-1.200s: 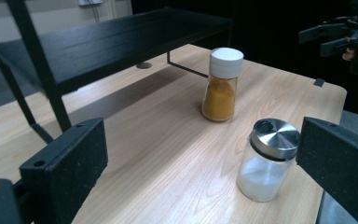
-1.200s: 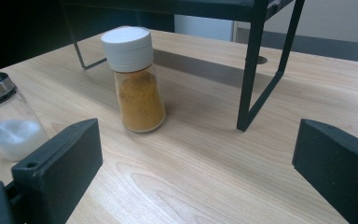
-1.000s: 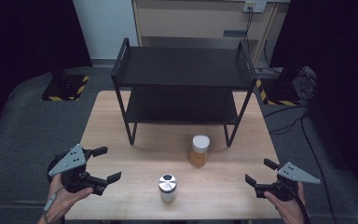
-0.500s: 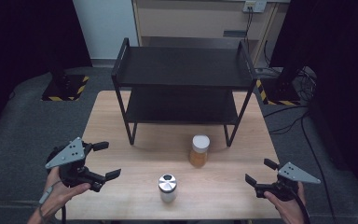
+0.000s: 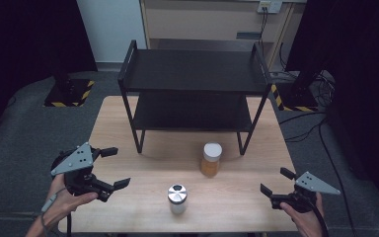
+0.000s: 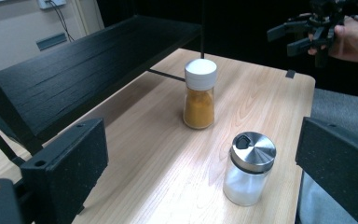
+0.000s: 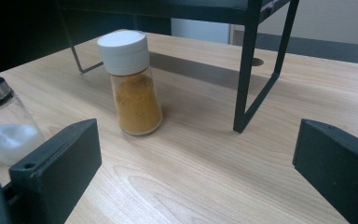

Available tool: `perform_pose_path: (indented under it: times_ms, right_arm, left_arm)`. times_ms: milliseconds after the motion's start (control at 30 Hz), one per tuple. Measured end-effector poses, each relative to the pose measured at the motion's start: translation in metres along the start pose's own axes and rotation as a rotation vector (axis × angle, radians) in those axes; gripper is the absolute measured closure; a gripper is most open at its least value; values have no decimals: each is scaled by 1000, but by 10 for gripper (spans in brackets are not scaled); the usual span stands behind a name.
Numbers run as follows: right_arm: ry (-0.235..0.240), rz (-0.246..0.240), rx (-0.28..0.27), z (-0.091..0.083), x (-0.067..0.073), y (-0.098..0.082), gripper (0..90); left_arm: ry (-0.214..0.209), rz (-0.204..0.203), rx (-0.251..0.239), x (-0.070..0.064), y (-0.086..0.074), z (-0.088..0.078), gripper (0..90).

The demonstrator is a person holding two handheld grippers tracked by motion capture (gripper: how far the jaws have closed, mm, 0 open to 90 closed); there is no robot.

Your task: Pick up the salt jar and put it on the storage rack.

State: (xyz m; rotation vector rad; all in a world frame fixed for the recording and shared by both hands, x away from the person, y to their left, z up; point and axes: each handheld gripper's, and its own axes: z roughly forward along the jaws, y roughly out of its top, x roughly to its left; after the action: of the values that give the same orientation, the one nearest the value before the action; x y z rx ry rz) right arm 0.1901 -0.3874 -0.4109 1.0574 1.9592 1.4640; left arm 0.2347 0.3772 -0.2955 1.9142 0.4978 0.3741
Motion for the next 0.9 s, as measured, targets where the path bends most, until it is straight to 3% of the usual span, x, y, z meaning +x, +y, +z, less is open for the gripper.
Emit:
perform_pose_path:
  times_ms: [267,900]
  right_arm:
    - [-2,-2,-2,0,0,0,10]
    - [-1,-7,2,0,0,0,13]
  left_arm:
    - [-7,20,37,-1,7,7,11]
    - [-74,33,109,2,15,35,11]
